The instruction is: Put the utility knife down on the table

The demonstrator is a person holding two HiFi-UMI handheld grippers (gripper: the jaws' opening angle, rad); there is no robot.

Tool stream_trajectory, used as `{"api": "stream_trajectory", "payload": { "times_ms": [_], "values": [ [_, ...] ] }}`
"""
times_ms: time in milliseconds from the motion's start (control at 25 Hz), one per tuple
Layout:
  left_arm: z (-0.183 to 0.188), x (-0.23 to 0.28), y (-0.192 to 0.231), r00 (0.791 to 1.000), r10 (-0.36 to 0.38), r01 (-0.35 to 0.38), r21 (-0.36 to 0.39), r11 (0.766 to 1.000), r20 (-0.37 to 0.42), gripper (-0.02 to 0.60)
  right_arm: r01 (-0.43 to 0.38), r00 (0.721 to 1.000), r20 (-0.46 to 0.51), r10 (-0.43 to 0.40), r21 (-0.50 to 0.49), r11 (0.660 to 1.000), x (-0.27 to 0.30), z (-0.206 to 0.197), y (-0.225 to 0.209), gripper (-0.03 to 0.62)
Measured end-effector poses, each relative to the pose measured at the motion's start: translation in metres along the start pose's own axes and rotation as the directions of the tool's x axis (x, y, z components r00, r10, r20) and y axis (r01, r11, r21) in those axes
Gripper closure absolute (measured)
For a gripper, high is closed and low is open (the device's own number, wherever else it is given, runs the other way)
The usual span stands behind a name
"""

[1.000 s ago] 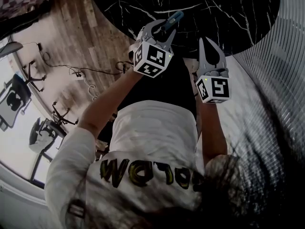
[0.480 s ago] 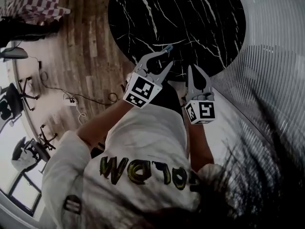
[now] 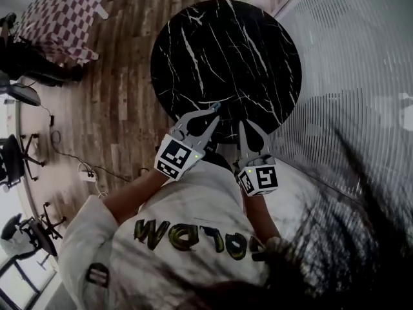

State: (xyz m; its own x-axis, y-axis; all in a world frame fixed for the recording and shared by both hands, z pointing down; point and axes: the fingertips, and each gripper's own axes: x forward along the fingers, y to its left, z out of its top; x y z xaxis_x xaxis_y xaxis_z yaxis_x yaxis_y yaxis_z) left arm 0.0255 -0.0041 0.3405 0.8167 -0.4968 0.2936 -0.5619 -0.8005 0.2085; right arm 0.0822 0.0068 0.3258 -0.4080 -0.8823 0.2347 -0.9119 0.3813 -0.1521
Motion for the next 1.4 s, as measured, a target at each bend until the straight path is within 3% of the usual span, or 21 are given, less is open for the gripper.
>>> {"api": "stream_trajectory", "payload": {
  "times_ms": [240,440,800,1400],
  "values": [
    [0.029,-0.026,-0.026,0.995,-0.033,0.035,-0.017,0.999,0.091,0.578,-0.024,0.998,0.059,0.026,-0.03,0.999,-0.021,0.036,0.022,0.592],
    [0.066,-0.03,-0.039,0.979,-0.096,0.098,0.0,0.995,0.182,0.58,-0.032,0.992,0.119,0.039,-0.06,0.998,-0.023,0.065,0.026,0.592],
    [0.095,-0.047,-0.049,0.964,-0.143,0.15,-0.016,0.989,0.226,0.58,-0.034,0.988,0.148,0.042,-0.058,0.998,-0.036,0.093,0.043,0.592],
    [0.095,-0.027,-0.057,0.963,-0.155,0.159,-0.001,0.987,0.222,0.58,-0.014,0.983,0.184,0.028,-0.08,0.997,-0.038,0.1,0.03,0.594]
  ]
}}
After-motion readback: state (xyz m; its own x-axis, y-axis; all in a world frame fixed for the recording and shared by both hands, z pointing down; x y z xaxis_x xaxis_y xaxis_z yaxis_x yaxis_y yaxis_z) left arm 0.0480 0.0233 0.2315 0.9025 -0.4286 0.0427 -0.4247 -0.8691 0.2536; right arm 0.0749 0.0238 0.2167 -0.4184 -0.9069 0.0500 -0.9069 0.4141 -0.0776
